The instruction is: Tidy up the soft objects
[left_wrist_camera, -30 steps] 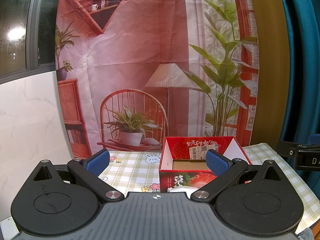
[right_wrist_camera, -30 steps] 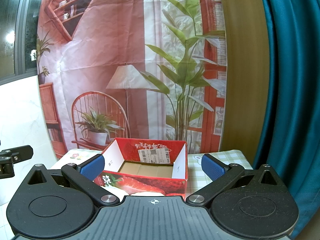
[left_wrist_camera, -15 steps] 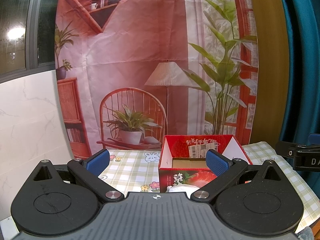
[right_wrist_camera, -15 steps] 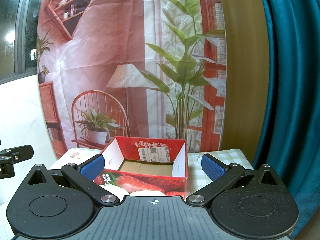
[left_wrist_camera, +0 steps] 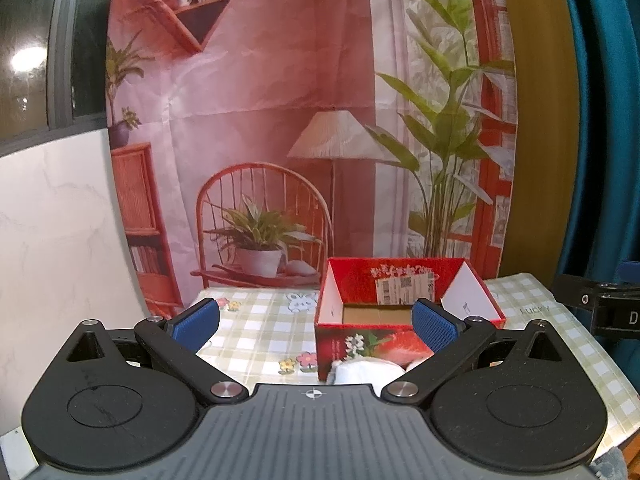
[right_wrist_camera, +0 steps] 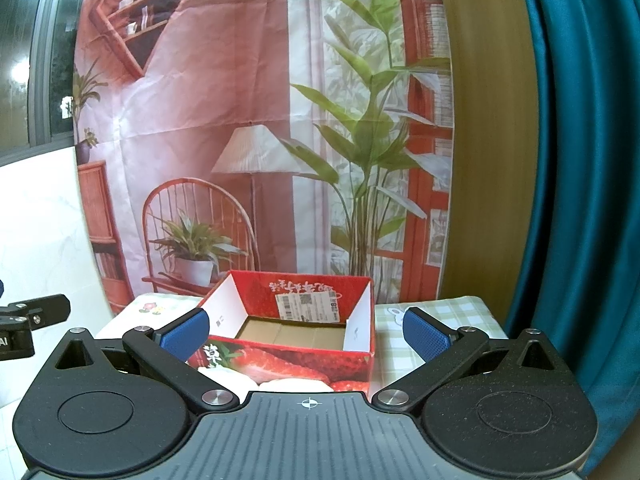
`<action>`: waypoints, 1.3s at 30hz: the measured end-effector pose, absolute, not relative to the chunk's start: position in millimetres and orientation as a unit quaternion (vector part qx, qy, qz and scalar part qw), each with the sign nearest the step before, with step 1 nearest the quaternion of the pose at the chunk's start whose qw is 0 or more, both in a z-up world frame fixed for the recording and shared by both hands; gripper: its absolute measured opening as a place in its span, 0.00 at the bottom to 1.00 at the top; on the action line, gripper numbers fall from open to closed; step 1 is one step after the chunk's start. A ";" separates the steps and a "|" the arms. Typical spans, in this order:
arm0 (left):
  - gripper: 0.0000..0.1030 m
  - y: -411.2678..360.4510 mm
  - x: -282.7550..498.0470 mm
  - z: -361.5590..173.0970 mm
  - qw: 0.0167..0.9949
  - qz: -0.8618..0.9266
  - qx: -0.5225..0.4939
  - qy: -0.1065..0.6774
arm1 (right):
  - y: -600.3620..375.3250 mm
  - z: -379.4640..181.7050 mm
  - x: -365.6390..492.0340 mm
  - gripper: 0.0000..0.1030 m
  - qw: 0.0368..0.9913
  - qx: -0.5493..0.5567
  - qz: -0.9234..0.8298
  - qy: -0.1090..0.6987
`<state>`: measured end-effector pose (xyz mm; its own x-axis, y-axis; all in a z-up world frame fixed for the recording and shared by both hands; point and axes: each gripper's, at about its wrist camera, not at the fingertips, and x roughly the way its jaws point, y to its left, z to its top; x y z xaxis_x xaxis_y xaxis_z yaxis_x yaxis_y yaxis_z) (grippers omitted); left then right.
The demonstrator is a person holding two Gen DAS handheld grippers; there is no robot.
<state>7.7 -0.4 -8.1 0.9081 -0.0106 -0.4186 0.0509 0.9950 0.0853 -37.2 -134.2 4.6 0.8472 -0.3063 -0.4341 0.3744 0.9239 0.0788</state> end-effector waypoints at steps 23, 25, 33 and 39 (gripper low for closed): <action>0.93 -21.6 72.4 -140.4 0.892 -0.153 -0.057 0.422 | -157.5 -125.3 -45.9 1.00 0.927 0.105 -0.140 0.333; 0.91 -22.4 74.7 -150.9 0.878 -0.157 -0.062 0.447 | -156.4 -136.9 -45.0 1.00 0.922 0.106 -0.130 0.349; 0.69 -38.6 92.5 -194.8 0.797 -0.230 -0.107 0.548 | -154.8 -175.3 -36.8 0.86 0.893 0.137 -0.088 0.420; 0.67 -52.2 105.9 -216.0 0.764 -0.268 -0.110 0.576 | -163.7 -195.8 -36.4 0.75 0.870 0.172 -0.083 0.455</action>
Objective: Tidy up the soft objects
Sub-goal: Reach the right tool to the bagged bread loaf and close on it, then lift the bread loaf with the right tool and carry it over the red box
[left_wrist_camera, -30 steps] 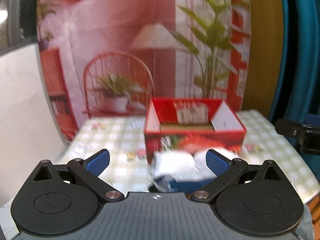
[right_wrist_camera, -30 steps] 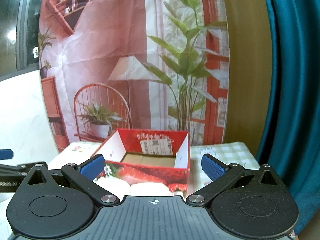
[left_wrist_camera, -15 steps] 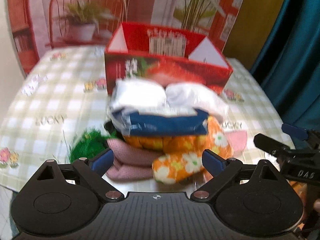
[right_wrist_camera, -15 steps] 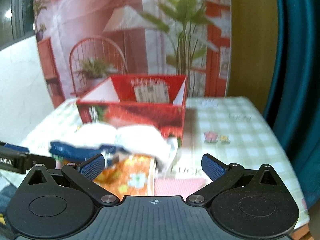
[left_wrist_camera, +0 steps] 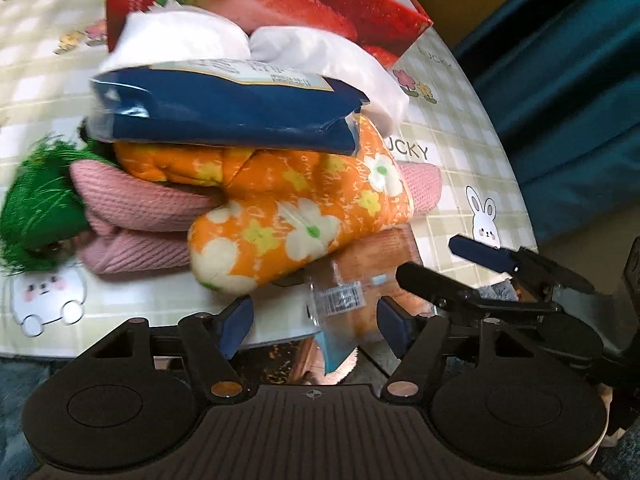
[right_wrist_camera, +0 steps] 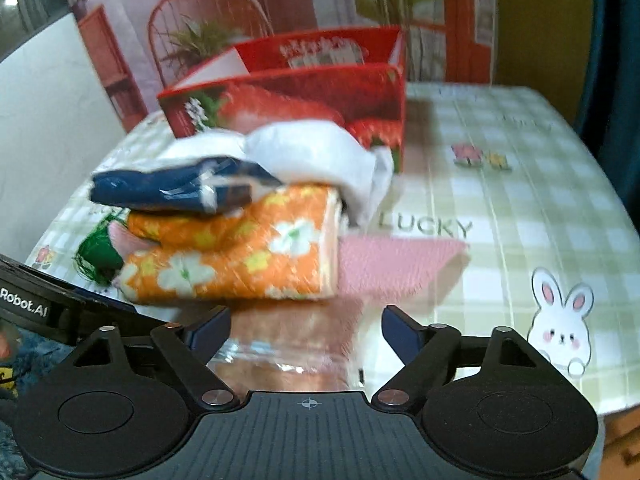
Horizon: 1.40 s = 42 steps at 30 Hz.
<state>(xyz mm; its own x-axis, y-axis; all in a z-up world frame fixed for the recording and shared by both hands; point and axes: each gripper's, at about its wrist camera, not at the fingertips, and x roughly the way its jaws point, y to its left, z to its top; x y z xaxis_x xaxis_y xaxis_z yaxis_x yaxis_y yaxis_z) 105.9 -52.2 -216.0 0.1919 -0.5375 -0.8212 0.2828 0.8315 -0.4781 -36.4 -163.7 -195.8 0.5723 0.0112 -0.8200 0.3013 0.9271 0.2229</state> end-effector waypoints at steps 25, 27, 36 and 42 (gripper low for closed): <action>0.40 -64.4 143.4 -265.8 0.732 -0.319 -0.144 0.585 | -177.6 -225.0 -27.7 0.51 0.841 0.241 -0.054 0.481; 0.40 -62.6 143.4 -265.3 0.732 -0.317 -0.149 0.585 | -176.8 -225.1 -27.7 0.50 0.842 0.240 -0.050 0.481; 0.40 -47.0 136.9 -269.3 0.736 -0.310 -0.154 0.581 | -168.2 -222.2 -28.3 0.60 0.843 0.213 -0.035 0.492; 0.40 -44.4 127.9 -269.9 0.746 -0.307 -0.138 0.575 | -166.9 -225.3 -28.0 0.64 0.841 0.213 -0.033 0.497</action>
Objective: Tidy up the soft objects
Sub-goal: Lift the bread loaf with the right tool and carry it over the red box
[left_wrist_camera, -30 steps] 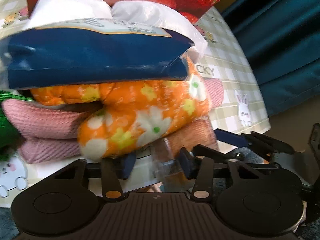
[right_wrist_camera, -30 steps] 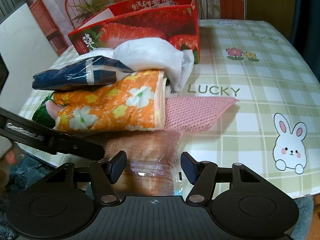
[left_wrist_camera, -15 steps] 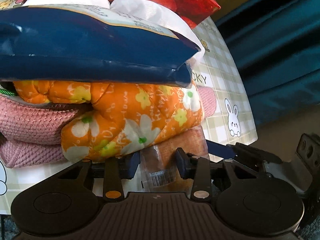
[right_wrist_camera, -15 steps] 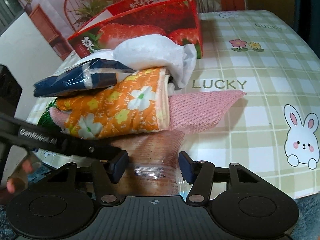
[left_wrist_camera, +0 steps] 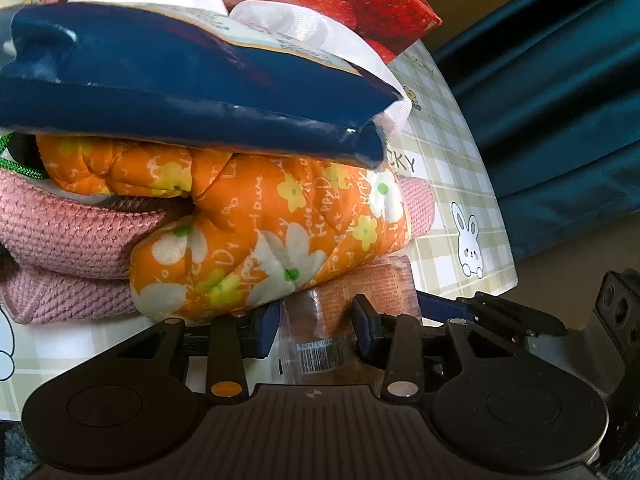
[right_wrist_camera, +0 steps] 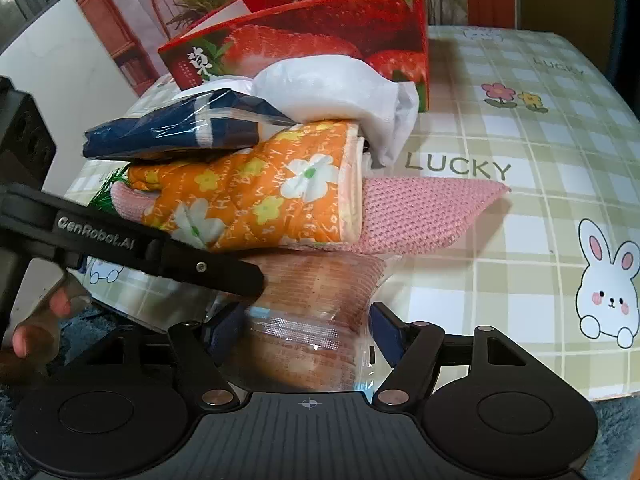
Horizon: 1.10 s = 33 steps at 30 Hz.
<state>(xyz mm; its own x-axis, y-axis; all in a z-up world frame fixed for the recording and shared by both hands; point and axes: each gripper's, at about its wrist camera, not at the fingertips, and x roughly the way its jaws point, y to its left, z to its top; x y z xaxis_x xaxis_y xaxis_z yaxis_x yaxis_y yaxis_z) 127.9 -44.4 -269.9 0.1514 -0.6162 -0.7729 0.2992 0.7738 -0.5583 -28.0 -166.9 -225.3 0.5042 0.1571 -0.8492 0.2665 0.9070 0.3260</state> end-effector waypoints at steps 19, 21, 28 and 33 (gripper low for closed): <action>0.31 -68.2 108.8 -209.5 0.797 -0.350 -0.081 0.485 | -160.5 -174.4 -38.4 0.43 0.886 0.168 -0.029 0.432; 0.31 -68.5 106.3 -198.0 0.803 -0.355 -0.079 0.471 | -159.9 -163.8 -40.2 0.43 0.893 0.158 -0.030 0.420; 0.31 -70.4 110.1 -150.2 0.833 -0.371 -0.069 0.404 | -167.3 -120.9 -36.9 0.42 0.921 0.125 -0.031 0.368; 0.31 -71.0 125.4 -128.8 0.845 -0.374 -0.073 0.376 | -179.1 -95.5 -21.8 0.42 0.935 0.102 -0.035 0.337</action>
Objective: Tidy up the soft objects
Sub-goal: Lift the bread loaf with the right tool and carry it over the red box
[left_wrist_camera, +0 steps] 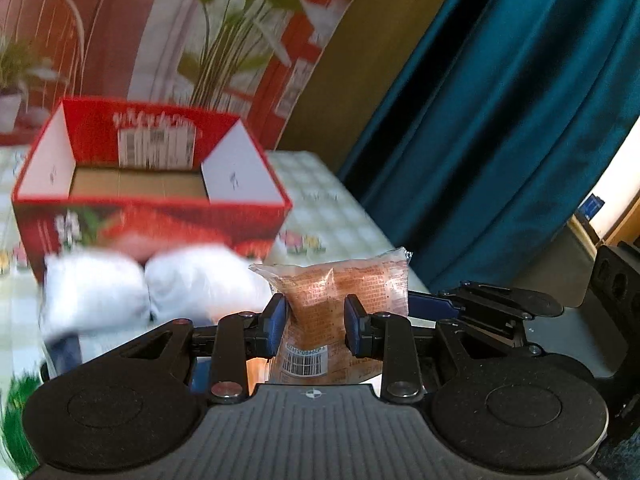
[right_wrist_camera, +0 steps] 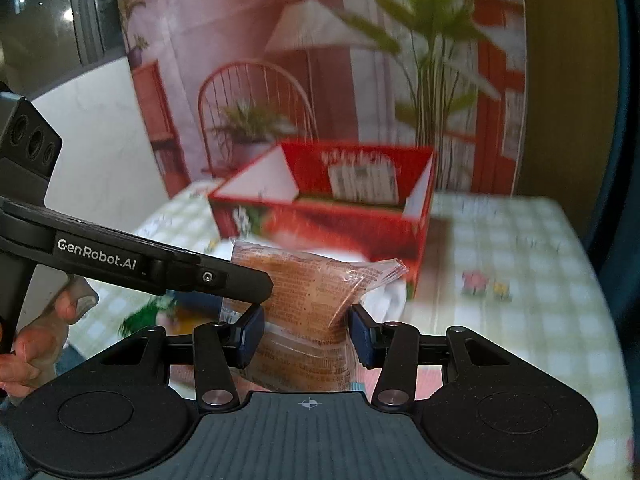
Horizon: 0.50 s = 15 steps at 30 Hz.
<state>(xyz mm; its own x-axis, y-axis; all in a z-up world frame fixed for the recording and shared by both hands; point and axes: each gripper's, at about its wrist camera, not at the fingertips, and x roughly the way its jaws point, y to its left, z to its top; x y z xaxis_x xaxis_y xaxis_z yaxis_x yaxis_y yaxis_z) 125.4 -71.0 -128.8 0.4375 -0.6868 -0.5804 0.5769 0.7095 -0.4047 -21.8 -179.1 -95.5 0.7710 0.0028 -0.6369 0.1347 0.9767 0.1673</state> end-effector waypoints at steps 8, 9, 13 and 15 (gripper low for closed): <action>0.32 -75.9 167.0 -106.1 0.869 -0.353 -0.045 0.344 | -192.9 -80.7 28.1 0.41 0.950 0.047 -0.025 0.307; 0.32 -77.0 174.5 -102.7 0.873 -0.351 -0.034 0.337 | -192.8 -81.2 35.3 0.41 0.952 0.040 -0.022 0.303; 0.32 -81.5 207.1 -93.4 0.884 -0.338 -0.003 0.322 | -205.3 -80.2 76.7 0.37 0.956 0.025 -0.018 0.290; 0.32 -82.1 223.3 -89.7 0.890 -0.331 0.008 0.313 | -213.7 -79.7 96.9 0.36 0.957 0.037 -0.017 0.288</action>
